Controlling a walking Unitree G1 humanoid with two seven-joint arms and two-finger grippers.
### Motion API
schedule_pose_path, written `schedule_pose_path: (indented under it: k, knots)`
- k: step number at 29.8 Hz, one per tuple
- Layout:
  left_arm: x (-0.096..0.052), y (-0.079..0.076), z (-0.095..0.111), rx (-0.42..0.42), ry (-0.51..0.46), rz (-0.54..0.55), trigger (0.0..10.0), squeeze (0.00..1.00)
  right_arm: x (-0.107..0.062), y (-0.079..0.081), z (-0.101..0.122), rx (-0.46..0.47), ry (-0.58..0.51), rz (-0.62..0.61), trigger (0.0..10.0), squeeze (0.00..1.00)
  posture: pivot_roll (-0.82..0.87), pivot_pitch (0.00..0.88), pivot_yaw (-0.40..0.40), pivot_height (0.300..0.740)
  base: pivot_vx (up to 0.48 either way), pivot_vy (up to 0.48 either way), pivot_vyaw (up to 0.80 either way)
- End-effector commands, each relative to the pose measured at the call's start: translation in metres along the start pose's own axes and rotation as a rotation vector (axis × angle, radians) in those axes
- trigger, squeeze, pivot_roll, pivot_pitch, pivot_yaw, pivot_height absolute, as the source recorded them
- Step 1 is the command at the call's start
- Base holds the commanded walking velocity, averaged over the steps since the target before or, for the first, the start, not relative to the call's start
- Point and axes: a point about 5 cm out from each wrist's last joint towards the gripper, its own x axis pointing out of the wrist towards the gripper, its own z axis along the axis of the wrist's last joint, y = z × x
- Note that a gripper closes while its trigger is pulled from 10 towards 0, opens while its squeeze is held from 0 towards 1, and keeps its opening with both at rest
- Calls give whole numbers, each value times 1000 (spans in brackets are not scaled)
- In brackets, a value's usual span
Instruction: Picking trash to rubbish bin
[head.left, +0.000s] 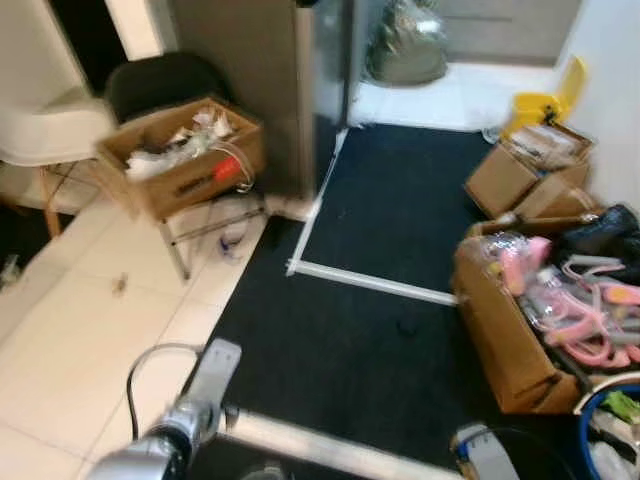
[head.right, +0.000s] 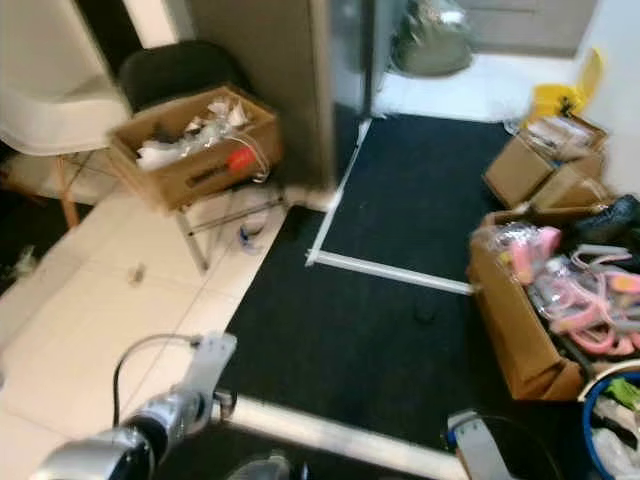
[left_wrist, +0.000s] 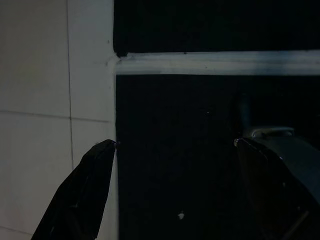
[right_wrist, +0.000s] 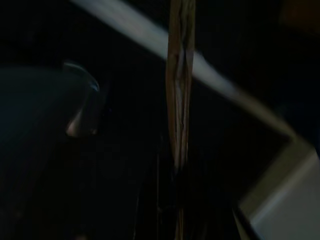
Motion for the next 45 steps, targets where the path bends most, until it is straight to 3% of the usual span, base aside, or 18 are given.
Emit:
schedule_pose_path:
  k: [1,7,15,45]
  knots:
    - [0,-4,-6,-19,19,-9,10000,0,0,1,-8,1,25,4,10000,0,25,0,16,740,0,0,781]
    - [1,-5,-7,-41,20,-6,10000,0,-1,0,-7,2,16,-11,10000,0,23,0,15,740,0,0,780]
    - [1,-5,-9,-73,23,-3,10000,0,-1,-3,-6,5,15,-40,10000,0,19,0,13,740,0,0,0]
    - [1,-7,-8,-104,21,-15,10000,0,-1,-5,-5,-4,14,-55,10000,0,15,0,-2,740,383,0,0]
